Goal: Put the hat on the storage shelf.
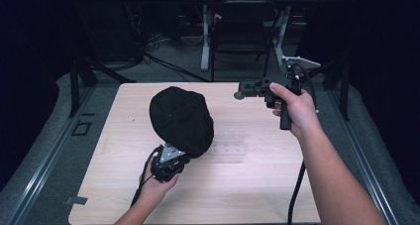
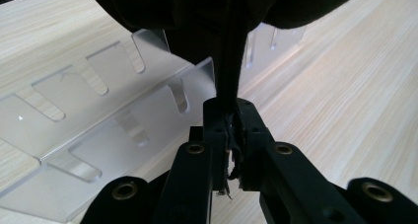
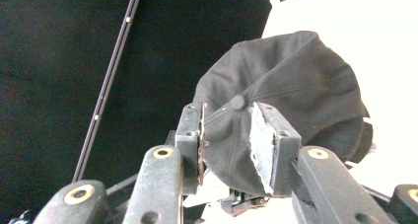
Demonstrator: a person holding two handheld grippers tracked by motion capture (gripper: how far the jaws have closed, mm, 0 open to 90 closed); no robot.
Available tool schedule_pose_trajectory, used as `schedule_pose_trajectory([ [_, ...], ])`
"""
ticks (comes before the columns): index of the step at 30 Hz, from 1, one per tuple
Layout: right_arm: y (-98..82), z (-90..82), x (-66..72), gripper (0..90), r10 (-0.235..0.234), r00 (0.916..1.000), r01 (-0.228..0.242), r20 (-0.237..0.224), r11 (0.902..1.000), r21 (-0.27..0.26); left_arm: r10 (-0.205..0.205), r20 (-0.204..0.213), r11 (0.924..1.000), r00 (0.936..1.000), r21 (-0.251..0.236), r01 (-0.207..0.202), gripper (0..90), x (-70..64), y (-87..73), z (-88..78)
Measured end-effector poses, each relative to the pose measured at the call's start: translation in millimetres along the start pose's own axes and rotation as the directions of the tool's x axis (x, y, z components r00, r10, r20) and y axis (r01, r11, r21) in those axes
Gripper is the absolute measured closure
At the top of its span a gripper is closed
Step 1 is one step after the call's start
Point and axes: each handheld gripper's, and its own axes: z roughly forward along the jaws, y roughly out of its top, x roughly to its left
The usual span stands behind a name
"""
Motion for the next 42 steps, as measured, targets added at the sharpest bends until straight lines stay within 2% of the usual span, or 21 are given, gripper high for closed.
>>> schedule_pose_trajectory([
  [6,-1.7,-6.5,-4.7,65.4,0.009,0.9999,-0.008,0.008,0.9999,-0.014,-0.019,0.007,0.9998,0.9998,-0.007,0.019,85.8,0.7,-6.5,1.4],
  [11,-2.7,-10.4,-6.1,65.4,0.004,0.9999,-0.004,0.016,0.9999,-0.013,-0.059,0.018,0.998,0.9981,-0.022,0.059,85.0,2.9,-10.8,0.9],
  [14,-3.2,-12.0,-5.5,65.4,0.006,0.9998,-0.006,0.018,0.9998,-0.018,-0.056,0.014,0.9982,0.9983,-0.02,0.056,83.3,2.2,-12.6,-0.3],
  [19,-4.7,-14.2,-5.4,64.8,-0.012,0.998,0.013,0.062,0.9997,-0.022,-0.051,0.008,0.9985,0.9987,-0.018,0.051,73.0,7.7,-16.1,-8.0],
  [24,-6.8,-15.6,-5.4,64.3,-0.033,0.9949,0.034,0.095,0.9994,-0.007,-0.082,-0.007,0.9966,0.9966,-0.016,0.081,62.7,15.0,-20.4,-19.3],
  [28,-9.8,-16.9,-3.4,63.4,-0.049,0.9897,0.052,0.135,0.9984,-0.021,-0.113,-0.039,0.9934,0.9928,-0.019,0.113,50.5,22.2,-27.7,-28.4],
  [31,-12.1,-19.3,-3.1,62.9,-0.068,0.9832,0.071,0.17,0.9974,-0.014,-0.143,-0.055,0.9895,0.9882,-0.028,0.142,47.2,29.0,-33.5,-36.2],
  [35,-16.3,-23.3,-3.5,62.8,-0.095,0.9712,0.101,0.218,0.9947,-0.018,-0.174,-0.081,0.9846,0.9814,-0.03,0.172,45.7,39.3,-40.9,-48.3],
  [37,-19.1,-25.4,-4.2,62.5,-0.095,0.9708,0.102,0.22,0.9946,-0.02,-0.185,-0.093,0.9827,0.9783,-0.024,0.184,45.4,44.3,-45.5,-54.3],
  [38,-20.6,-26.6,-4.8,62.5,-0.1,0.968,0.107,0.23,0.9942,-0.016,-0.188,-0.1,0.9822,0.9771,-0.017,0.187,45.4,46.9,-48.0,-57.2],
  [42,-27.0,-30.7,-9.1,62.3,-0.111,0.9561,0.121,0.271,0.9924,-0.022,-0.226,-0.123,0.9741,0.9663,-0.035,0.223,45.2,55.5,-58.0,-65.9],
])
